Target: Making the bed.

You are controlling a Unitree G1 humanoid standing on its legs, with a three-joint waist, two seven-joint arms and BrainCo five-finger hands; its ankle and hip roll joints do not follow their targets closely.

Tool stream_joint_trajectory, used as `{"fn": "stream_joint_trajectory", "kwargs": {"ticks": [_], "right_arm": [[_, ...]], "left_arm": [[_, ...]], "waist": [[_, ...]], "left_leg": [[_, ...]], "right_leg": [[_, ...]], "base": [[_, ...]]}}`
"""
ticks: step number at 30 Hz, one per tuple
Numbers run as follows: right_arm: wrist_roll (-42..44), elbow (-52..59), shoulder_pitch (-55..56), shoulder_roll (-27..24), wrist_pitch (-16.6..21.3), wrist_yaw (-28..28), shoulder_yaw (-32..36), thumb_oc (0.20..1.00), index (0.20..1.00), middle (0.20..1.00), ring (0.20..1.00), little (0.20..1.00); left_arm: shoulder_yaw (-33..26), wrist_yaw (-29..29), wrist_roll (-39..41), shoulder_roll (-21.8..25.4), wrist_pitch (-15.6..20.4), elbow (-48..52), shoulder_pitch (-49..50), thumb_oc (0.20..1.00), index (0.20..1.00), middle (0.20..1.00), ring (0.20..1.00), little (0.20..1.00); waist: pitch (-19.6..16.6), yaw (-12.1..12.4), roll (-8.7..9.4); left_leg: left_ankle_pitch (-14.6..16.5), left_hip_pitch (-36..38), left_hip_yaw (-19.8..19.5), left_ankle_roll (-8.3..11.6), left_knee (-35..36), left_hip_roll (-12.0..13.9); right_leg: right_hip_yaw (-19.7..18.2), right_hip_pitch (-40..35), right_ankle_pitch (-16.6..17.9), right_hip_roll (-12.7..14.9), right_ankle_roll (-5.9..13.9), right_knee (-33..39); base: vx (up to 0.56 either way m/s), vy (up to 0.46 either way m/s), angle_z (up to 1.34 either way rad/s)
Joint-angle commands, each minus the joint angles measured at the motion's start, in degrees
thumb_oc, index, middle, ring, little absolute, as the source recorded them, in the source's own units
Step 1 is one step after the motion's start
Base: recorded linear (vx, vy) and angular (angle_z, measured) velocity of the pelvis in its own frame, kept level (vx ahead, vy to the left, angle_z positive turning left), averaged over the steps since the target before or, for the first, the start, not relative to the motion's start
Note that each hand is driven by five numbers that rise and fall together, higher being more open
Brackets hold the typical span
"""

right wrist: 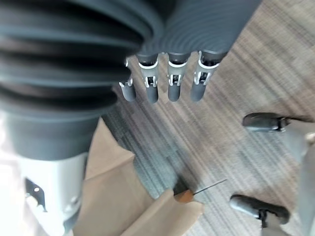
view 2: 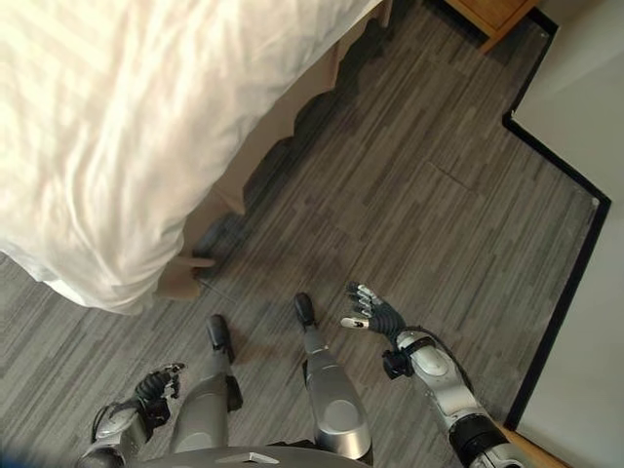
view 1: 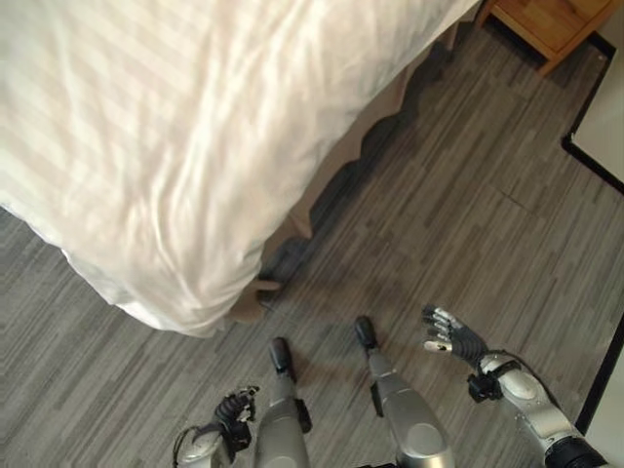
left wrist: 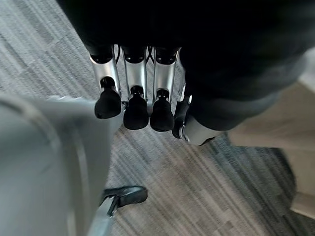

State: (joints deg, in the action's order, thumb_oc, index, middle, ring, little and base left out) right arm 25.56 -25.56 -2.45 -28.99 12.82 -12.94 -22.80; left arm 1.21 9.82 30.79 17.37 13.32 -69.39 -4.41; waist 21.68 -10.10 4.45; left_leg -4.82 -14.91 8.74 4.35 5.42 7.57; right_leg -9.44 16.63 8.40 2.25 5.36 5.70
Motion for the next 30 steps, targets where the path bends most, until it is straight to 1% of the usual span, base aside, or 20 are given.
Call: {"fn": "stream_joint_trajectory", "kwargs": {"ticks": [1, 4, 5, 6, 7, 8, 9, 10, 11, 12, 13, 15, 20, 21, 23, 24, 25, 27, 29, 30], "right_arm": [[-0.09, 1.81, 0.51, -0.10, 1.27, 0.40, 1.42, 1.000, 1.000, 1.000, 1.000, 1.000], [-0.42, 0.35, 0.14, -0.22, 1.18, 0.48, 1.07, 1.000, 1.000, 1.000, 1.000, 1.000], [-1.70, -2.72, -0.52, -0.18, 1.18, 0.73, 0.62, 1.000, 1.000, 1.000, 1.000, 1.000], [-1.70, -2.73, -0.52, -0.18, 1.18, 0.73, 0.62, 1.000, 1.000, 1.000, 1.000, 1.000], [-3.02, -4.35, -1.14, -0.32, 1.23, 0.95, 0.42, 1.000, 1.000, 1.000, 1.000, 1.000], [-5.25, -7.72, -1.74, -0.61, 1.01, 1.54, -0.14, 1.000, 1.000, 1.000, 1.000, 1.000], [-7.22, -15.77, -2.78, -0.06, 0.21, 2.42, -0.16, 1.000, 1.000, 1.000, 1.000, 1.000], [-7.23, -15.80, -2.81, -0.02, 0.23, 2.42, -0.17, 1.000, 1.000, 1.000, 1.000, 1.000], [-8.51, -21.52, -3.23, 0.43, -0.15, 2.79, -0.08, 1.000, 1.000, 1.000, 1.000, 1.000], [-11.47, -30.43, -4.55, 0.80, -1.21, 3.80, 0.52, 1.000, 1.000, 1.000, 1.000, 1.000], [-11.48, -30.48, -4.60, 0.85, -1.18, 3.80, 0.53, 1.000, 1.000, 1.000, 1.000, 1.000], [-16.40, -41.68, -4.75, 0.92, -3.43, 5.01, 2.98, 1.000, 1.000, 1.000, 1.000, 1.000], [-18.02, -44.25, -2.39, 0.37, -4.10, 4.69, 5.71, 1.000, 1.000, 1.000, 1.000, 1.000], [-17.59, -44.00, -1.07, 0.37, -3.92, 4.68, 7.01, 1.000, 1.000, 1.000, 1.000, 1.000], [-17.29, -43.69, -0.42, 0.56, -3.79, 4.72, 7.44, 1.000, 1.000, 1.000, 1.000, 1.000], [-16.47, -43.62, -0.07, 1.01, -3.58, 4.96, 8.01, 1.000, 1.000, 1.000, 1.000, 1.000], [-15.32, -43.37, 0.24, 1.61, -3.26, 5.00, 8.58, 1.000, 1.000, 1.000, 1.000, 1.000], [-9.52, -38.55, 0.94, 3.13, -1.29, 5.29, 10.72, 1.000, 1.000, 1.000, 1.000, 1.000], [-9.50, -38.49, 0.99, 3.11, -1.33, 5.29, 10.71, 1.000, 1.000, 1.000, 1.000, 1.000], [-6.30, -33.07, 1.88, 3.10, -0.51, 5.52, 11.96, 1.000, 1.000, 1.000, 1.000, 1.000]], "left_arm": [[0.88, 0.60, 2.03, 2.57, 1.67, 0.60, -0.26, 0.200, 0.200, 0.200, 0.200, 0.200], [4.21, 1.47, 0.39, 3.29, 2.28, 3.82, -0.94, 0.200, 0.200, 0.200, 0.200, 0.200], [8.01, 2.30, -1.79, 4.07, 2.81, 7.08, -1.78, 0.200, 0.200, 0.200, 0.200, 0.200], [8.01, 2.30, -1.79, 4.07, 2.81, 7.08, -1.78, 0.200, 0.200, 0.200, 0.200, 0.200], [11.25, 3.67, -2.34, 4.35, 2.73, 10.83, -1.93, 0.200, 0.200, 0.200, 0.200, 0.200], [14.64, 5.62, -1.85, 4.34, 2.14, 14.19, -2.89, 0.200, 0.200, 0.200, 0.200, 0.200], [20.77, 8.64, -1.31, 4.33, 1.28, 19.80, -3.25, 0.200, 0.200, 0.200, 0.200, 0.200], [20.76, 8.63, -1.30, 4.36, 1.26, 19.81, -3.26, 0.200, 0.200, 0.200, 0.200, 0.200], [24.79, 10.44, -1.80, 4.54, 0.78, 23.01, -3.77, 0.200, 0.200, 0.200, 0.200, 0.200], [31.86, 13.23, -3.27, 5.71, -0.43, 29.05, -4.04, 0.200, 0.200, 0.200, 0.200, 0.200], [31.85, 13.22, -3.26, 5.76, -0.46, 29.09, -4.06, 0.200, 0.200, 0.200, 0.200, 0.200], [38.23, 17.69, -4.54, 7.85, -2.38, 35.28, -3.71, 0.200, 0.200, 0.200, 0.200, 0.200], [36.31, 20.27, -1.14, 8.73, -3.46, 35.57, -1.10, 0.200, 0.200, 0.200, 0.200, 0.200], [33.29, 19.23, 0.36, 8.16, -3.00, 34.39, 0.31, 0.200, 0.200, 0.200, 0.200, 0.200], [31.51, 17.96, 0.38, 7.75, -2.21, 33.70, 0.73, 0.200, 0.200, 0.200, 0.200, 0.200], [28.93, 15.78, 0.10, 7.14, -1.11, 32.90, 1.07, 0.200, 0.200, 0.200, 0.200, 0.200], [26.84, 13.97, 0.63, 6.42, -0.61, 32.23, 1.60, 1.000, 1.000, 1.000, 1.000, 1.000], [20.21, 9.48, 3.54, 4.62, 0.79, 31.41, 2.68, 1.000, 1.000, 1.000, 1.000, 1.000], [20.20, 9.47, 3.53, 4.62, 0.78, 31.44, 2.72, 1.000, 1.000, 1.000, 1.000, 1.000], [18.63, 8.48, 3.76, 4.75, 1.65, 32.83, 3.36, 1.000, 1.000, 1.000, 1.000, 1.000]], "waist": [[-1.49, 0.96, 0.03], [-1.94, 0.91, -0.27], [-2.71, 0.78, -0.63], [-2.72, 0.78, -0.64], [-3.28, 0.68, -0.88], [-3.96, 0.43, -1.24], [-5.32, 0.15, -2.00], [-5.44, 0.14, -1.97], [-6.29, -0.11, -2.46], [-7.57, -0.37, -3.40], [-7.66, -0.37, -3.36], [-9.36, -0.68, -4.73], [-11.72, -0.79, -5.59], [-12.92, -0.73, -5.80], [-13.62, -0.68, -5.86], [-14.27, -0.52, -5.85], [-14.93, -0.28, -5.83], [-17.02, -0.37, -5.51], [-16.92, -0.28, -5.48], [-17.42, -0.71, -5.21]], "left_leg": [[0.40, 3.02, -0.33, 2.32, -0.42, 0.74], [0.53, 3.26, -0.10, 2.28, -0.42, 0.73], [0.67, 3.49, 0.06, 2.20, -0.42, 0.71], [0.67, 3.49, 0.06, 2.20, -0.42, 0.71], [0.83, 3.69, 0.08, 2.13, -0.42, 0.65], [1.05, 4.00, 0.00, 2.07, -0.42, 0.60], [1.55, 4.85, -0.33, 1.87, -0.42, 0.46], [1.43, 4.66, -0.35, 1.89, -0.42, 0.45], [1.67, 5.16, -0.52, 1.82, -0.42, 0.35], [2.30, 6.32, -0.90, 1.62, -0.42, 0.08], [2.16, 6.13, -0.91, 1.64, -0.42, 0.07], [3.01, 7.81, -1.50, 1.35, -0.42, -0.40], [3.30, 9.10, -1.82, 1.05, -0.42, -0.87], [3.56, 10.02, -2.00, 0.87, -0.42, -1.13], [3.79, 10.62, -2.06, 0.79, -0.42, -1.18], [4.07, 11.42, -2.26, 0.65, -0.42, -1.29], [4.21, 12.04, -2.42, 0.56, -0.42, -1.30], [4.73, 14.31, -2.13, 0.45, -0.42, -0.99], [4.78, 14.49, -2.02, 0.45, -0.42, -0.98], [5.28, 15.71, -1.04, 0.28, -0.42, -0.91]], "right_leg": [[2.54, 1.27, -1.28, 1.37, 2.00, -1.19], [2.21, 1.14, -1.20, 1.37, 2.08, -1.23], [2.00, 1.00, -1.22, 1.37, 2.11, -1.24], [2.00, 1.01, -1.22, 1.37, 2.11, -1.24], [1.91, 0.84, -1.28, 1.41, 2.14, -1.24], [1.91, 0.59, -1.41, 1.48, 2.12, -1.28], [1.95, -0.47, -1.96, 1.62, 2.05, -1.30], [1.94, -0.28, -1.85, 1.63, 2.03, -1.29], [2.05, -0.84, -2.07, 1.74, 2.02, -1.37], [2.35, -2.22, -2.74, 2.00, 2.08, -1.43], [2.33, -2.04, -2.61, 2.01, 2.06, -1.40], [2.74, -4.09, -3.59, 2.42, 2.24, -1.53], [2.86, -5.70, -3.97, 2.86, 2.30, -1.25], [2.87, -6.74, -4.20, 2.94, 2.38, -1.17], [2.84, -7.35, -4.38, 3.04, 2.43, -1.13], [2.81, -8.05, -4.58, 3.12, 2.38, -1.21], [2.85, -8.79, -4.71, 3.16, 2.39, -1.21], [1.97, -10.17, -4.87, 3.03, 2.45, -1.24], [1.88, -10.30, -4.89, 3.02, 2.45, -1.24], [0.77, -10.64, -4.77, 2.97, 2.66, -1.33]], "base": [[0.00, 0.000, 0.00], [0.00, 0.012, 0.01], [0.00, 0.000, 0.00], [0.00, 0.000, 0.00], [0.00, 0.000, 0.00], [0.06, 0.014, 0.01], [0.05, 0.007, 0.01], [0.07, -0.001, 0.04], [0.08, -0.003, 0.01], [0.08, -0.003, 0.03], [0.07, 0.005, 0.05], [0.07, 0.022, 0.16], [0.06, 0.001, 0.06], [0.08, -0.015, 0.05], [0.07, -0.010, 0.05], [0.07, -0.010, 0.05], [0.09, -0.006, 0.05], [0.10, 0.023, 0.13], [0.05, 0.027, 0.00], [0.06, 0.181, -0.22]]}}
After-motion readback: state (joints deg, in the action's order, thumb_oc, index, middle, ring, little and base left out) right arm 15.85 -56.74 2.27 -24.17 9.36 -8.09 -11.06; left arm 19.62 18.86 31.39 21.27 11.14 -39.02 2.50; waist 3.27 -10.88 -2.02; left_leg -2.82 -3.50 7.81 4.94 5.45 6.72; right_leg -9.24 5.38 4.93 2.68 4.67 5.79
